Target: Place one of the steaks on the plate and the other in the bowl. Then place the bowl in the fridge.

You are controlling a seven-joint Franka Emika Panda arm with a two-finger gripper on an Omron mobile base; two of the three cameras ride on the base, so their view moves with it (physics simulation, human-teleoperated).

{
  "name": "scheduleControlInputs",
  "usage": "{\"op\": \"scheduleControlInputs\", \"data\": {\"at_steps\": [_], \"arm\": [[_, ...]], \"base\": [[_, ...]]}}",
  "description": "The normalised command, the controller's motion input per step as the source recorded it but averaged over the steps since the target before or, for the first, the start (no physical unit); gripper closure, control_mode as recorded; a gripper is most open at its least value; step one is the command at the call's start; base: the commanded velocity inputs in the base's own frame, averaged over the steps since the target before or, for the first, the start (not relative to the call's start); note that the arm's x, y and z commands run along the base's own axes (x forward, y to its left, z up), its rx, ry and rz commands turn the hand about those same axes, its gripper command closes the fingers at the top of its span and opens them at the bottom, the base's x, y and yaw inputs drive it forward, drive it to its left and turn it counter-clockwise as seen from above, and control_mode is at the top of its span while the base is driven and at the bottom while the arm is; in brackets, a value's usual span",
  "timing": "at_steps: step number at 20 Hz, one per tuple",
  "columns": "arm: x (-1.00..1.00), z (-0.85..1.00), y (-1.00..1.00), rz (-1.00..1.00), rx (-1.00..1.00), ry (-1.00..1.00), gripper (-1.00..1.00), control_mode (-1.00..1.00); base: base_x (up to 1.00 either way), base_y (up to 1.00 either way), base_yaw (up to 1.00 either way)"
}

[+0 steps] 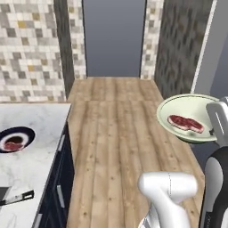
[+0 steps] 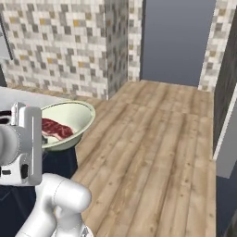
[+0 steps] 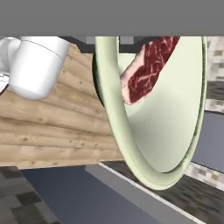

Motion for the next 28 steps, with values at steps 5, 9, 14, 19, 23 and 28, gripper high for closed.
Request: {"op": "scheduleControlInputs", "data": {"at_steps": [5, 9, 14, 19, 23, 28], "arm": [[0.0, 0.0, 0.0, 0.0, 0.0, 0.0, 1.0, 1.0], [0.0, 0.0, 0.0, 0.0, 0.0, 0.0, 1.0, 1.0], [0.0, 0.0, 0.0, 0.0, 0.0, 0.0, 1.0, 1.0], [0.0, 0.0, 0.0, 0.0, 0.0, 0.0, 1.0, 1.0], [0.0, 0.0, 0.0, 0.0, 0.0, 0.0, 1.0, 1.0], [0.0, 0.0, 0.0, 0.0, 0.0, 0.0, 1.0, 1.0]], "base": [[1.0, 0.0, -0.09], [1.0, 0.1, -0.09], [1.0, 0.29, -0.03], [1.0, 0.01, 0.01], [1.0, -0.03, 0.31], [1.0, -0.27, 0.58]]}}
